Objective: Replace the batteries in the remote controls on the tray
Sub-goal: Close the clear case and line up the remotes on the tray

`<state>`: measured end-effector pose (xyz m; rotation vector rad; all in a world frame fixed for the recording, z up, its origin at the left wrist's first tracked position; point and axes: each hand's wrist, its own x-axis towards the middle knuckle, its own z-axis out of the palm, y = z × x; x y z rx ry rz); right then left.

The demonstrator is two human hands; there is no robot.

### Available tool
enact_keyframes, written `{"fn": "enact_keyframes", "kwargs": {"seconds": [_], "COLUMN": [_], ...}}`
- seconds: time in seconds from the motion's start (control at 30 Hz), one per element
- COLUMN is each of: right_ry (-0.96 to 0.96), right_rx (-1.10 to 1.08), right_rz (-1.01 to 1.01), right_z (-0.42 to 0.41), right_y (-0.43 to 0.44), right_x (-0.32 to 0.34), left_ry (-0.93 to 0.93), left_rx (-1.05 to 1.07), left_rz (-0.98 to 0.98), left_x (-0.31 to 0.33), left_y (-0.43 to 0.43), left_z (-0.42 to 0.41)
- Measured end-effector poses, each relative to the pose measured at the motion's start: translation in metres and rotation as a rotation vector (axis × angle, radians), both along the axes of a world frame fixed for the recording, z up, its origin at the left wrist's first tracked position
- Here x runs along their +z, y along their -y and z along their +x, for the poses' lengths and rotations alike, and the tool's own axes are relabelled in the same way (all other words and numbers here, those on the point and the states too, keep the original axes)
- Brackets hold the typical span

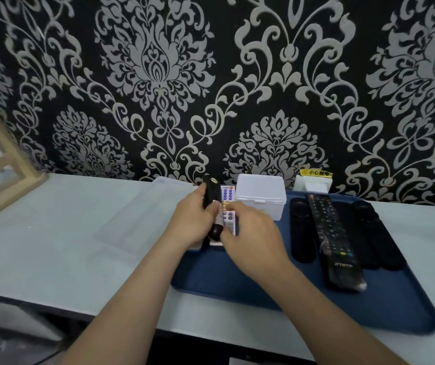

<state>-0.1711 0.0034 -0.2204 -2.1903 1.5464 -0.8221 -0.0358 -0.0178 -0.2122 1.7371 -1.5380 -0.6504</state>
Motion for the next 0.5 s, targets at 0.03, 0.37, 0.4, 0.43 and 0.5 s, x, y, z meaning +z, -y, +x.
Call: {"fn": "enact_keyframes", "kwargs": {"seconds": [0.03,0.37,0.4,0.43,0.5], "right_ry": [-0.043,-0.039,-0.041,-0.054,-0.076], "right_rx": [0.005,0.111,0.132,0.148,0.179], "right_rz": [0.039,0.201,0.179,0.166,0.139], "right_z": [0.0,0.004,0.005,0.005,0.003], "right_y": [0.002,0.009,0.008,0.005,-0.001], "right_x": [-0.003,-0.017,-0.019,-0.019,-0.018], "left_ry": [0.049,0.145,0.141,0.128,0.083], "left_rx": [0.0,0.114,0.113,0.114,0.133], "left_rz": [0.005,-0.156,-0.192,-0.212,-0.217], "left_x": [-0.002,-0.026,-0.028,-0.031,-0.031], "left_y": [0.002,-0.013,-0.013,-0.011,-0.009], "left_z": [0.0,-0.01,-0.013,-0.015,-0.018]}}
